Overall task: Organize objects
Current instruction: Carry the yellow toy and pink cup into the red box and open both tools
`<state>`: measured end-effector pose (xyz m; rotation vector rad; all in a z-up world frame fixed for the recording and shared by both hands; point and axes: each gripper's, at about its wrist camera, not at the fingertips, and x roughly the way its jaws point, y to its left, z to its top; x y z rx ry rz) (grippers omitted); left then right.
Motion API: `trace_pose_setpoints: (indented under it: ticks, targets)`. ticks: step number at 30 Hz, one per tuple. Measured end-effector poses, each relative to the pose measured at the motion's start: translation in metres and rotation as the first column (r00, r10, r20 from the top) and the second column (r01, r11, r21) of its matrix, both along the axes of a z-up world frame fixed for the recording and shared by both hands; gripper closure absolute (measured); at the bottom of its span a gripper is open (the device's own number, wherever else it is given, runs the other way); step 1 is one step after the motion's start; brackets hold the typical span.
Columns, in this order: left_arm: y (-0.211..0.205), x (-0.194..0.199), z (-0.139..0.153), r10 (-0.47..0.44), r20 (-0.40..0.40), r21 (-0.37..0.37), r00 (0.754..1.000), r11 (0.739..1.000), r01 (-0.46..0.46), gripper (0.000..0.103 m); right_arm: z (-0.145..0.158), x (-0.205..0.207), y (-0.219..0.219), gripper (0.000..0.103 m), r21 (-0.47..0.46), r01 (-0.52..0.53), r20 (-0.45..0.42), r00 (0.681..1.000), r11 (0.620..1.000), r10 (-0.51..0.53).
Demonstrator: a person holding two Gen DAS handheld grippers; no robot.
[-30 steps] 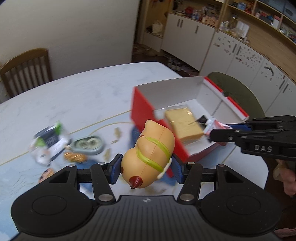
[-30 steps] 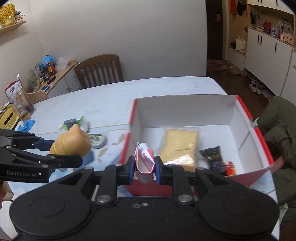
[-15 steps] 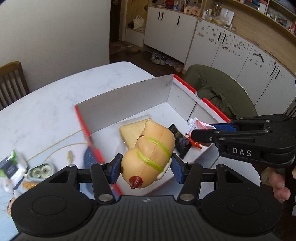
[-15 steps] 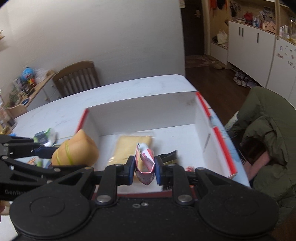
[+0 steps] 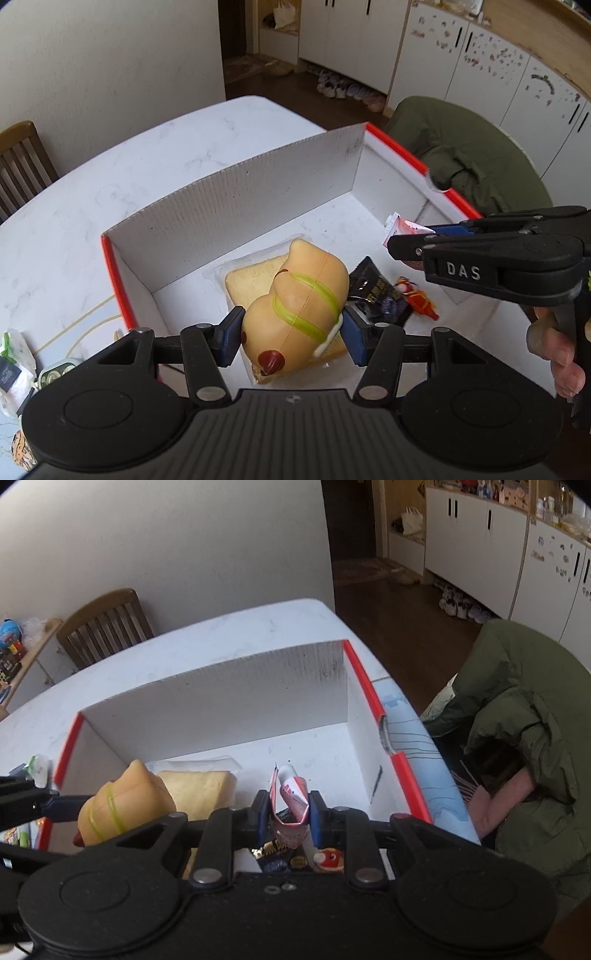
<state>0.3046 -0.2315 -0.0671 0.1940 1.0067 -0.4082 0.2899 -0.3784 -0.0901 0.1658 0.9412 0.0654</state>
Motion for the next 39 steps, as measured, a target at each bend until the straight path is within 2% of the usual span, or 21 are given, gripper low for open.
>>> trace_pose_setpoints:
  ticks: [11,17,25,27,29,37,39]
  targets:
    - [-0.012,0.021,-0.024,0.000,-0.044,0.051,0.999,0.999,0.003,0.049,-0.023,0.029,0.016,0.082,-0.051,-0.040,-0.095,0.995,0.998,0.035]
    - [-0.014,0.023,-0.028,-0.007,-0.052,0.052,0.999,0.999,0.010,0.048,-0.022,0.032,0.014,0.078,-0.036,-0.047,-0.127,0.991,0.998,0.042]
    - [-0.014,0.020,-0.031,-0.032,-0.061,0.040,0.998,0.999,0.035,0.047,-0.017,0.027,0.013,0.073,-0.048,-0.066,-0.121,0.991,0.997,0.060]
    - [-0.011,0.018,-0.030,-0.032,-0.057,0.019,0.998,0.999,0.033,0.038,-0.014,0.024,0.012,0.072,-0.049,-0.071,-0.115,0.991,0.996,0.065]
    - [-0.007,0.014,-0.028,-0.031,-0.050,-0.008,0.998,0.999,0.031,0.033,-0.013,0.021,0.011,0.071,-0.050,-0.072,-0.113,0.991,0.996,0.066]
    - [-0.001,-0.004,-0.013,-0.063,0.014,-0.030,0.998,0.998,0.063,0.033,0.000,0.005,0.006,0.068,-0.064,-0.080,-0.092,0.993,0.995,0.074]
    - [0.002,-0.009,-0.008,-0.064,0.025,-0.041,0.998,0.997,0.065,0.033,0.005,0.000,0.005,0.062,-0.065,-0.083,-0.087,0.993,0.994,0.077]
